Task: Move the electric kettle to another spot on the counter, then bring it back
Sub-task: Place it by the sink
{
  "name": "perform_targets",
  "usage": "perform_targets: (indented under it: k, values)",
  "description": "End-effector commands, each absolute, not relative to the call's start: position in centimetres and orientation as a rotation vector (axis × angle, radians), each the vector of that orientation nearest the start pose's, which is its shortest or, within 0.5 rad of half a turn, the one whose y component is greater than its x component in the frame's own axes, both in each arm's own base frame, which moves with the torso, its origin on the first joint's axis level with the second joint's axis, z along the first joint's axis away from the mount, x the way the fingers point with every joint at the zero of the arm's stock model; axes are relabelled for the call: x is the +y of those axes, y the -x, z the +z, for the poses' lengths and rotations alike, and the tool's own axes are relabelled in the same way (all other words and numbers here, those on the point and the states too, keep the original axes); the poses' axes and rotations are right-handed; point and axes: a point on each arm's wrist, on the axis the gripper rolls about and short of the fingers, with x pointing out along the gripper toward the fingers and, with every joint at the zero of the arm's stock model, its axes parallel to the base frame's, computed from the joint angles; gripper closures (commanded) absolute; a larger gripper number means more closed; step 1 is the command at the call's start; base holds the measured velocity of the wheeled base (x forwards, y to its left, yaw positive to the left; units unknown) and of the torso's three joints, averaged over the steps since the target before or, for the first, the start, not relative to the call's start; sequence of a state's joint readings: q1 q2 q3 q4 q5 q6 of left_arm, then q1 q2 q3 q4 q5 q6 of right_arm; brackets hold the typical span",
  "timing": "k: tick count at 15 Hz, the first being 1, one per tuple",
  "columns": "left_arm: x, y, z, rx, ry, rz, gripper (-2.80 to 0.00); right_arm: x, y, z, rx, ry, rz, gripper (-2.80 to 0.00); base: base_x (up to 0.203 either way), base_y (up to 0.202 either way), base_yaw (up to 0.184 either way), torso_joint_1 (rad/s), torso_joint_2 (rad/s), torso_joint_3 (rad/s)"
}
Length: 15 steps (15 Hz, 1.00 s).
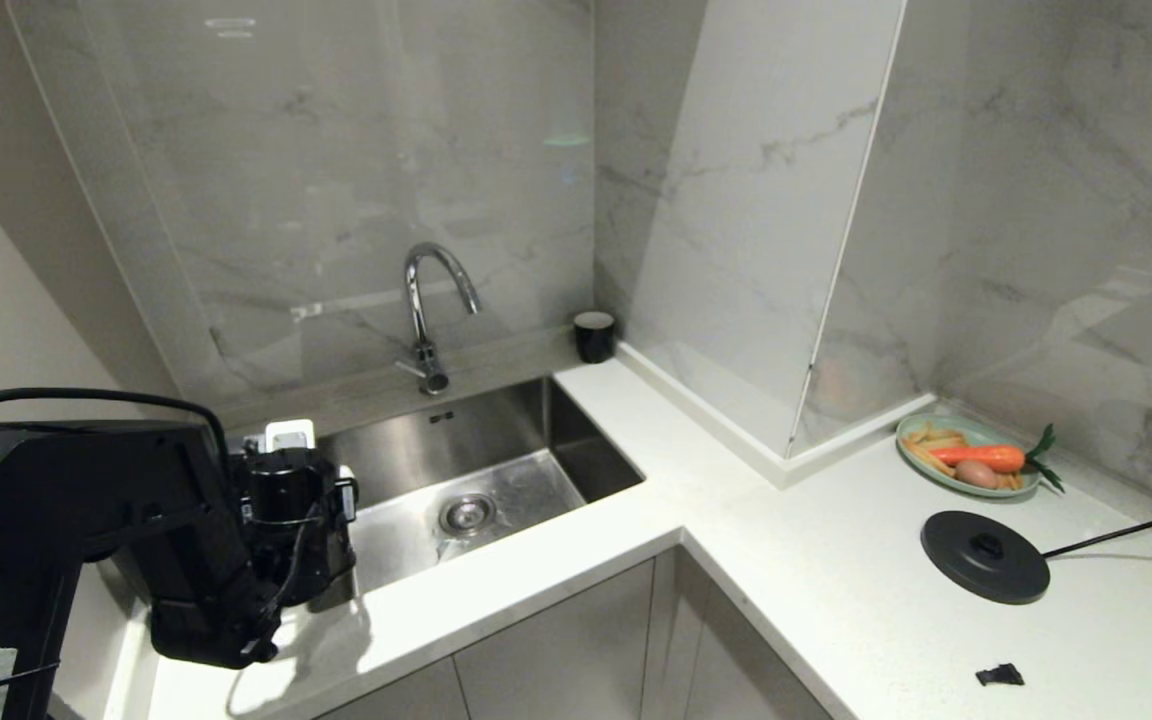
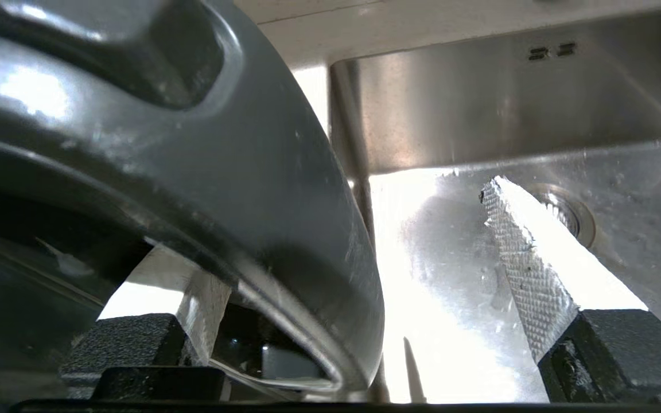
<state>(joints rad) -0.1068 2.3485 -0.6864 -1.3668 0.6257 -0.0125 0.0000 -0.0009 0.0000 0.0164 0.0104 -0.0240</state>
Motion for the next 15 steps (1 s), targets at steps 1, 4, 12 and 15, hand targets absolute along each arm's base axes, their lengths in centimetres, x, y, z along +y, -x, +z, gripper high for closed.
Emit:
perform_targets:
  k: [1, 4, 12, 15]
  values:
    - [-2.4, -36.5, 0.3, 0.259, -0.074, 0.576, -2.80, 0.0, 2.3, 7.4, 0.017, 0.024, 0.011, 0.00, 0.000, 0.000, 0.000, 0.000, 0.00, 0.000]
    - [-1.0, -38.0, 0.4, 0.215, -0.046, 0.662, -2.80, 0.0, 2.3, 7.4, 0.017, 0.023, 0.009, 0.00, 0.000, 0.000, 0.000, 0.000, 0.00, 0.000]
    - [0.8, -37.8, -1.3, 0.258, -0.064, 0.746, -2.80, 0.0, 2.3, 7.4, 0.017, 0.023, 0.011, 0.00, 0.000, 0.000, 0.000, 0.000, 0.00, 0.000]
    - [2.5, -38.3, -2.8, 0.284, -0.072, 0.790, -2.80, 0.0, 2.3, 7.4, 0.017, 0.023, 0.009, 0.00, 0.000, 0.000, 0.000, 0.000, 0.00, 0.000]
